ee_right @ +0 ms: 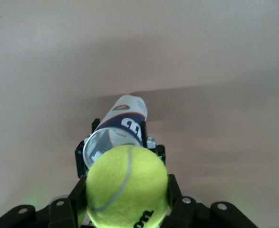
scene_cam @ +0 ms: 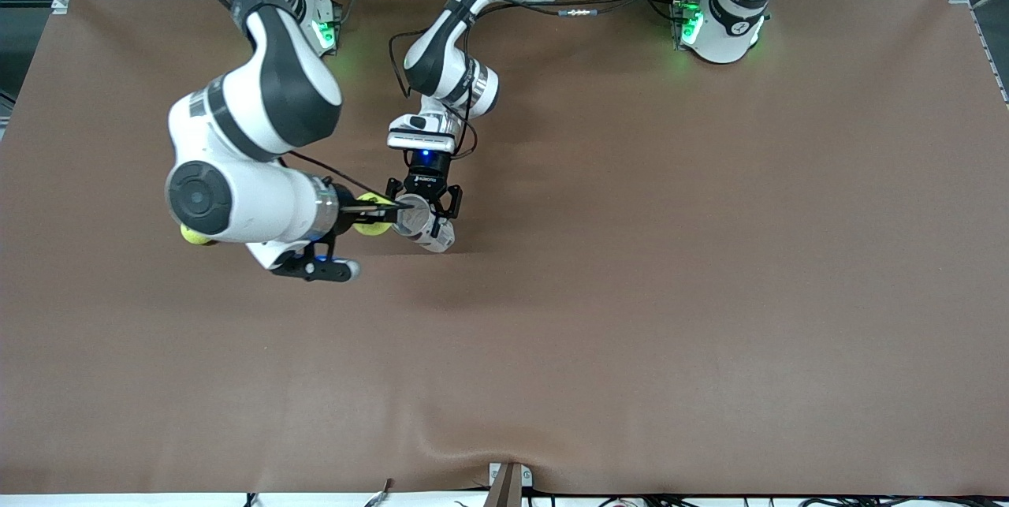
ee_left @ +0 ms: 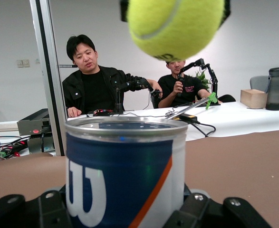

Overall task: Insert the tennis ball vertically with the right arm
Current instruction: 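Lower the ball into the can and open the right gripper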

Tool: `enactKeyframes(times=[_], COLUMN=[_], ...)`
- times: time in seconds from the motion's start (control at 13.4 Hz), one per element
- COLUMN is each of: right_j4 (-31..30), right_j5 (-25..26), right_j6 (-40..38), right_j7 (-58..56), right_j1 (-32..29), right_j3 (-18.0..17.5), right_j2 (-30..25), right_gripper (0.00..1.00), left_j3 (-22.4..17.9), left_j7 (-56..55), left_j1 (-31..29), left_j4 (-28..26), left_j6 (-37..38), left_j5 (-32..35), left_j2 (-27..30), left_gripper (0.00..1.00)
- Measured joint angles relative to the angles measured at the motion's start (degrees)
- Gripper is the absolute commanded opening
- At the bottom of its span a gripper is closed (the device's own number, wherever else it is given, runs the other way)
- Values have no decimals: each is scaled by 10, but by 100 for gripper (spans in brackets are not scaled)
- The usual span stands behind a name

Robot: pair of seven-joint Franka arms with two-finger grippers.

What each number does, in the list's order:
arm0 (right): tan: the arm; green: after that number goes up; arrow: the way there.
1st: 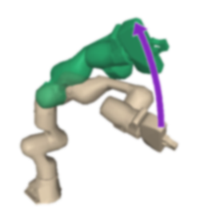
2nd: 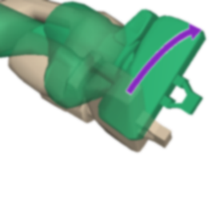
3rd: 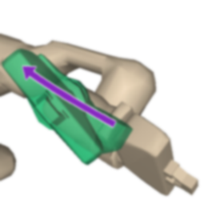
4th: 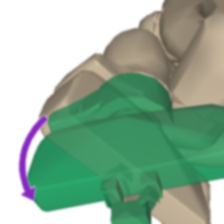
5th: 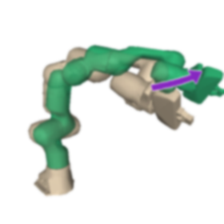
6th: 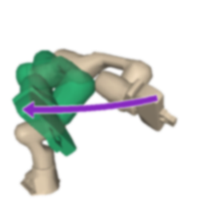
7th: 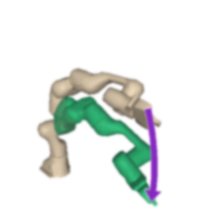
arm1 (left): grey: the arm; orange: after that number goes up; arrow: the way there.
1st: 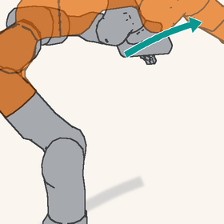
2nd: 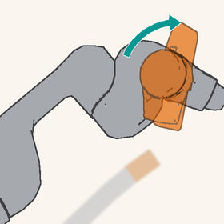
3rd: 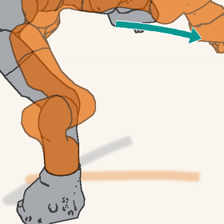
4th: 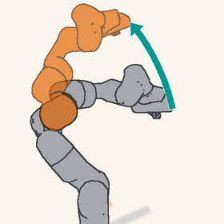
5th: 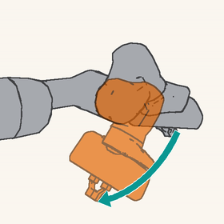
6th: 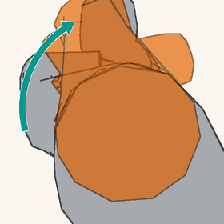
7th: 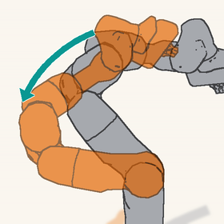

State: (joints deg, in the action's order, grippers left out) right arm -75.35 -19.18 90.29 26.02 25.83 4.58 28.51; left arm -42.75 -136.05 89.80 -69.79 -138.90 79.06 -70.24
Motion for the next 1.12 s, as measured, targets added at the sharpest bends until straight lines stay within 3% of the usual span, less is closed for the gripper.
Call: enactKeyframes(times=[0.45,0.52,0.6,0.67,0.74,1.12], right_j4=[-38,-48,-55,-58,-58,-62], right_j5=[0,0,0,0,0,0], right_j6=[27,39,47,51,53,54], right_j7=[20,21,25,28,30,32], right_j1=[23,27,32,35,38,40], right_j3=[0,0,0,0,0,3], right_j2=[3,4,4,5,5,5], right_gripper=[24,30,49,89,100,100], left_j3=[8,9,10,10,10,11], left_j7=[-19,-19,-20,-20,-20,-21], left_j1=[1,1,1,1,1,1], left_j4=[1,1,1,1,1,1], left_j6=[15,16,18,18,19,19], left_j5=[21,21,22,22,22,22], left_j2=[-1,-1,-1,-1,-1,-1], left_gripper=[74,74,74,74,74,75])
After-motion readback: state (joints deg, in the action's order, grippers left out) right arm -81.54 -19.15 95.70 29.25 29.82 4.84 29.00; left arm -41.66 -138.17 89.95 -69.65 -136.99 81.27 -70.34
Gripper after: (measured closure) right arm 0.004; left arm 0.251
